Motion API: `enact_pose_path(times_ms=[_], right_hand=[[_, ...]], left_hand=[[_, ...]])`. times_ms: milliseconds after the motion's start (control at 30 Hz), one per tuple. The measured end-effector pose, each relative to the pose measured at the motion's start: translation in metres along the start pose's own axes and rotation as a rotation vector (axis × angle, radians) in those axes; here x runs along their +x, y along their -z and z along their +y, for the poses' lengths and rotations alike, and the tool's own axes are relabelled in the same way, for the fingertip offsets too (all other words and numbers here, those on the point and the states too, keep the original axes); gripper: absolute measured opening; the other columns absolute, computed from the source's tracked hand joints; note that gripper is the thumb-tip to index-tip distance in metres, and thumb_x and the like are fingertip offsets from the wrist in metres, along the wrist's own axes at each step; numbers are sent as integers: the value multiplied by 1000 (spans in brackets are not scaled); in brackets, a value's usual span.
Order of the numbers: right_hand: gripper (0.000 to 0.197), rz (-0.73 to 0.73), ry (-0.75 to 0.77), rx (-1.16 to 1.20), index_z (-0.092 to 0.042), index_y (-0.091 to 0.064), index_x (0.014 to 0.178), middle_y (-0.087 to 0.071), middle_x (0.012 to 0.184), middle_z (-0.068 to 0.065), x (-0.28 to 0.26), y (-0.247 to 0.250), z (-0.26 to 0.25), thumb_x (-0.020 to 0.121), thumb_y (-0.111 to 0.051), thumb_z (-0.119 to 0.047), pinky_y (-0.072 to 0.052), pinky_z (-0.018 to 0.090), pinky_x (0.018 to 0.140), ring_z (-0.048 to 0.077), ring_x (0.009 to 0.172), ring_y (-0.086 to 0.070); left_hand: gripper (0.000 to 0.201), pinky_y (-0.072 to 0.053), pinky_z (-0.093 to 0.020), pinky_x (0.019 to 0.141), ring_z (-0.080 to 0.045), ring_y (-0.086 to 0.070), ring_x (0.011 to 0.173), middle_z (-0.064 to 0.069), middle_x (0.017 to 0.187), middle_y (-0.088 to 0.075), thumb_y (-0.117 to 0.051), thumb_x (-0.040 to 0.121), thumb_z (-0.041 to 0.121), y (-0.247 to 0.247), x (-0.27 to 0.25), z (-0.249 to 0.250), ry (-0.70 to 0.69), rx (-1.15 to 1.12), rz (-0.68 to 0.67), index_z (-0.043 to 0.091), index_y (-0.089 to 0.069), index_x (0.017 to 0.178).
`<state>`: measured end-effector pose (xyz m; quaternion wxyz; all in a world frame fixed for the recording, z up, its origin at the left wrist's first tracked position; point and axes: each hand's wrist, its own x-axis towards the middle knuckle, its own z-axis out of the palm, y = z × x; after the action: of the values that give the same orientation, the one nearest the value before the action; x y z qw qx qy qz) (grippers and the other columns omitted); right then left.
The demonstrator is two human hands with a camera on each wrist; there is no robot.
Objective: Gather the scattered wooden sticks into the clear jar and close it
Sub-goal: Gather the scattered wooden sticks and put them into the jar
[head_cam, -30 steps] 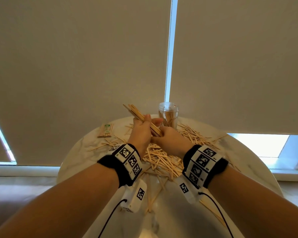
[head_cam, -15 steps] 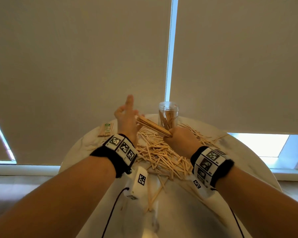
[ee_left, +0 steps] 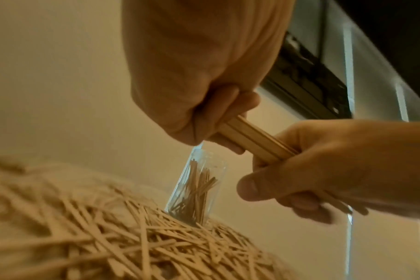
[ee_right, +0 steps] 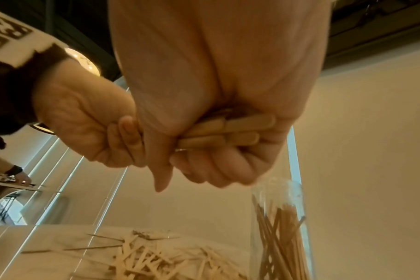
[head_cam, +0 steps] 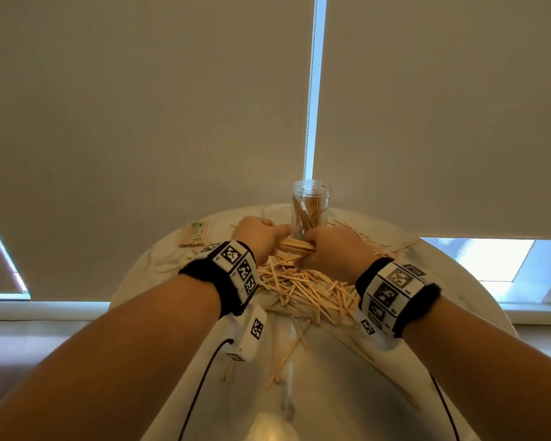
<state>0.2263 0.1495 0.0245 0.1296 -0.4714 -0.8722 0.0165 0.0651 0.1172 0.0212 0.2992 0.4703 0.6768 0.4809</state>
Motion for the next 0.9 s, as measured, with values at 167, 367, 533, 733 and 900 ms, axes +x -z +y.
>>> enact_pose_path(times_ms=[167,367,533,733,900], right_hand=[[23,109,-22,72,-24,-67,100,-65,84,-7,2,11,10,85,-73,-40,-48,25,67,12,77,-61],[19,106,57,124,-25,-75,96,-66,80,-8,5,9,16,83,-76,-40,-43,20,60,7,71,-60],[50,76,171,176,-26,-68,87,-65,72,-4,10,8,20,77,-62,-74,-48,28,58,11,64,-60],[47,53,121,149,-28,-70,80,-60,64,-3,44,50,47,92,-45,-66,-37,21,52,11,53,-50],[53,95,-120,1,-23,-71,80,-58,68,-4,107,100,82,89,-48,-70,-33,28,56,14,64,-52]], left_hand=[[30,-37,-23,42,-13,-45,43,-3,56,-56,-76,85,34,-1,3,-4,73,-319,52,9,-65,75],[26,-49,-18,42,-12,-58,46,-16,73,-73,-68,93,25,-12,-4,-1,135,-399,-84,-1,-69,92],[29,-45,-19,43,-11,-55,45,-9,65,-67,-73,89,30,-9,13,-1,87,-355,-46,2,-68,86],[64,-55,-23,55,-17,-69,62,-13,87,-77,-35,100,58,-4,52,21,147,-417,-162,3,-67,107],[38,-61,-31,71,-22,-69,86,-16,105,-69,-62,97,19,-2,110,24,72,-165,-76,2,-52,129]])
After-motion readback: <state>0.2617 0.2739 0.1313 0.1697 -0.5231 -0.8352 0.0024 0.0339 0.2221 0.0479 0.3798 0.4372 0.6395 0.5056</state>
